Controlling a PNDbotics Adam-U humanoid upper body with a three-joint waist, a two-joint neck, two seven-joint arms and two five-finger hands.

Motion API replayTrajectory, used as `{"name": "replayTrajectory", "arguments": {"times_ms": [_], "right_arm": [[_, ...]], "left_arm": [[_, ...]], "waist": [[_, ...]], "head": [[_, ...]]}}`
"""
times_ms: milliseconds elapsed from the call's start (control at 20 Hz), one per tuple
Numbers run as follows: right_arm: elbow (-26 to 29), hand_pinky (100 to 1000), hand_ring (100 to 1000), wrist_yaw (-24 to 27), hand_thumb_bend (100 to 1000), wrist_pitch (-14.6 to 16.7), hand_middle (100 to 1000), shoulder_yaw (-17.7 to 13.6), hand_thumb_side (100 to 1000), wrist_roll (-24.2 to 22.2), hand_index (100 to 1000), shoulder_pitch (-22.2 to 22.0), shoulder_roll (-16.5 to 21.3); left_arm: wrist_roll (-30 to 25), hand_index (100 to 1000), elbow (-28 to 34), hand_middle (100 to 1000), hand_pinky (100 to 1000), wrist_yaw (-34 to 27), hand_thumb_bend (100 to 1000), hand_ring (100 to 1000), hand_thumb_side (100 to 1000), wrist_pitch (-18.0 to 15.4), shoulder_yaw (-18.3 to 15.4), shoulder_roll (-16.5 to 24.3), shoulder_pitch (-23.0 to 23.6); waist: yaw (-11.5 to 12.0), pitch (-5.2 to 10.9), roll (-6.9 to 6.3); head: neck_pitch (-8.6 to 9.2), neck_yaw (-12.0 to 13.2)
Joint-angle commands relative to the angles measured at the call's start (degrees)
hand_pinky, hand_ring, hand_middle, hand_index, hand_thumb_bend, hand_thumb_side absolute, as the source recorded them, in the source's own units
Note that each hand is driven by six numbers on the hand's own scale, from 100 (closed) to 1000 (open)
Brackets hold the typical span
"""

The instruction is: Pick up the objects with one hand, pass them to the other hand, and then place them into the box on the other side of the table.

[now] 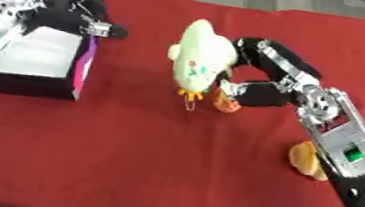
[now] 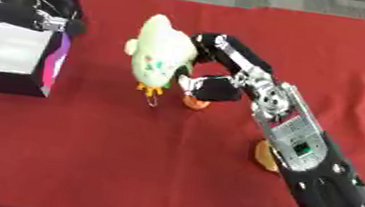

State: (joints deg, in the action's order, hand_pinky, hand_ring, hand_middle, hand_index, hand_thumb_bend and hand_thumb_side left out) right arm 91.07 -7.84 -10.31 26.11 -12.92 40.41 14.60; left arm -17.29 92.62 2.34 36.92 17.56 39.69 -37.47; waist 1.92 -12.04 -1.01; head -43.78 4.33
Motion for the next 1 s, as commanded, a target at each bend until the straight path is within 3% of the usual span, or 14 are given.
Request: {"name": "replayTrajectory", "arguments": {"times_ms": [50, 450, 1000], "right_arm": [[2.4, 802, 667, -0.49, 100, 0.29, 453, 0.36, 100, 0.65, 458, 1.32, -0.44], [3.88, 795, 660, -2.3, 100, 1.14, 453, 1.6, 100, 0.35, 458, 1.61, -1.34], [3.72, 788, 647, -5.03, 100, 2.65, 450, 2.53, 100, 0.11, 458, 1.45, -1.65]], "left_arm": [[-0.87, 796, 0.5, 719, 760, 2.82, 837, 837, 383, 0.77, 0.35, 0.62, -1.48], [-3.71, 792, 2.36, 716, 762, 6.22, 905, 837, 380, -0.33, 1.32, -0.42, -1.88], [-7.1, 788, 6.16, 712, 759, 3.67, 921, 837, 391, -1.06, 1.31, -0.12, -1.83]], "waist": [[0.0, 1.44, -0.86], [0.04, 1.34, -0.83], [0.22, 1.06, -0.93]], "head": [[0.04, 0.18], [0.02, -0.16], [0.03, -1.39]]}}
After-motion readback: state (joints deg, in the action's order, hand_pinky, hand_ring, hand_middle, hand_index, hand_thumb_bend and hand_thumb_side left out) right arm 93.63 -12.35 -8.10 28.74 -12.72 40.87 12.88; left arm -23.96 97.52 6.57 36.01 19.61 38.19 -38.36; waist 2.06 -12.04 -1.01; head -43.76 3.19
